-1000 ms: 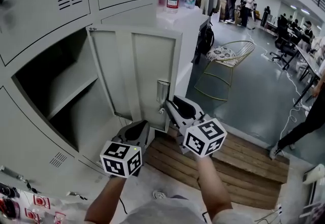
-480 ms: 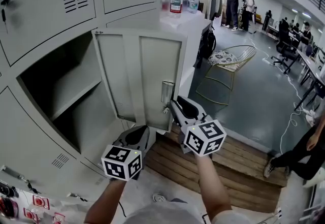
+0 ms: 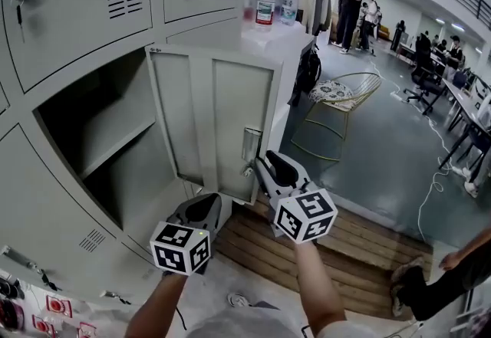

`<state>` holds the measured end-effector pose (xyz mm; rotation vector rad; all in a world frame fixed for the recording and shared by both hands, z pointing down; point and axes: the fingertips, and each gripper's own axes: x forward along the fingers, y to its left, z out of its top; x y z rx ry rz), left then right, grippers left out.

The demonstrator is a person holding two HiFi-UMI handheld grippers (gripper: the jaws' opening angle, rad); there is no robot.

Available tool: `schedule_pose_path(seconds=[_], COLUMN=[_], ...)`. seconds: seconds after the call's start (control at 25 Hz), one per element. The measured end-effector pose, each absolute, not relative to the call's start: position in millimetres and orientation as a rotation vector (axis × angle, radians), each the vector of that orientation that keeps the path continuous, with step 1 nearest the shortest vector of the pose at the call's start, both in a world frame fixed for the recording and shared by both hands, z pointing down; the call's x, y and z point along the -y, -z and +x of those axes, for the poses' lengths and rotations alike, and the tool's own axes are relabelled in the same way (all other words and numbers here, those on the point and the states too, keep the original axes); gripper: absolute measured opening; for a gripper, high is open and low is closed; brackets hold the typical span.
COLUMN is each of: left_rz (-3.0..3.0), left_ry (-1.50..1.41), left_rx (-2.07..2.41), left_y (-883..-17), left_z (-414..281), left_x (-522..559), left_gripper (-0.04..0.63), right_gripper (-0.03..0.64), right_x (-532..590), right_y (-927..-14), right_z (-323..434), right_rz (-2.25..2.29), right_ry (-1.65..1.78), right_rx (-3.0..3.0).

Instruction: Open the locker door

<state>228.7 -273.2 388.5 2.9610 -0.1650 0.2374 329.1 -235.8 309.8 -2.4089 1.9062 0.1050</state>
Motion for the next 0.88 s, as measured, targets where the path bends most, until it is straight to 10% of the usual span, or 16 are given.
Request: schedule_pose_path(seconds=[0.88], left_rz=[2.952], left_ry=[-0.234], left_rx=[0.153], left_y=[-391], left_z=[180], left_x=[258], left_gripper=[0.006], right_gripper=[0.138], right_x=[212], right_y=[-318], right_z=[277], right_rz=[-2.463], right_ry=[-0.087], right_rx=[-1.857])
